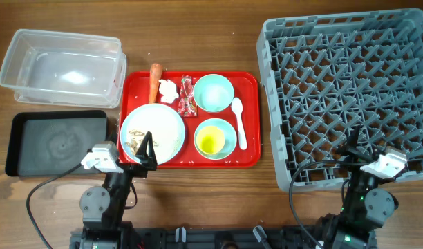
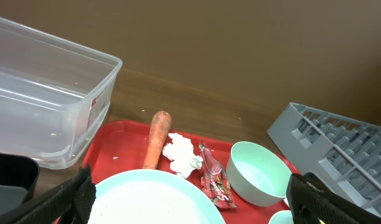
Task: Sort waste into correct bins and load items into the dishwasher rack
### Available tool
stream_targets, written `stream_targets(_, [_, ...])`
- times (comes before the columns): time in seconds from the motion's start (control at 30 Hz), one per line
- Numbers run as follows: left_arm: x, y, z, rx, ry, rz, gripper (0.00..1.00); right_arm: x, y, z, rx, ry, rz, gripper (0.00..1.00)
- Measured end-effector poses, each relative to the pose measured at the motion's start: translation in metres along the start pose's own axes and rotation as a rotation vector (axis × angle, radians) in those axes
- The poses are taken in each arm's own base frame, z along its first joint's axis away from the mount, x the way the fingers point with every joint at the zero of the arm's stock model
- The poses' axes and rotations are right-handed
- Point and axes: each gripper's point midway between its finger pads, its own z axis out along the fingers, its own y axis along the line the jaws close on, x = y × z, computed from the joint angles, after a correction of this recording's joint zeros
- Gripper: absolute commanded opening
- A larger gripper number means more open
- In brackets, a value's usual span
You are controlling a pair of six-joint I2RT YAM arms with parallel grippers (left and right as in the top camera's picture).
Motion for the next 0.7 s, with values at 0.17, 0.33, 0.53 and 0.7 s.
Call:
stream_targets(0.17, [0.000, 0.000, 0.000, 0.000, 0.000, 0.000, 1.00, 0.002, 0.045, -0.004, -0.187, 0.009, 0.002, 1.00])
stream_targets(0.33, [0.000, 0.000, 0.000, 0.000, 0.000, 0.000, 1.00, 0.002, 0.045, -0.004, -0.187, 0.009, 0.002, 1.00])
stream_targets(0.53, [0.000, 0.000, 0.000, 0.000, 0.000, 0.000, 1.00, 0.002, 0.045, -0.004, -0.187, 0.009, 0.002, 1.00])
stream_targets(0.7, [0.000, 0.000, 0.000, 0.000, 0.000, 0.000, 1.00, 0.002, 0.045, -0.004, -0.187, 0.009, 0.002, 1.00])
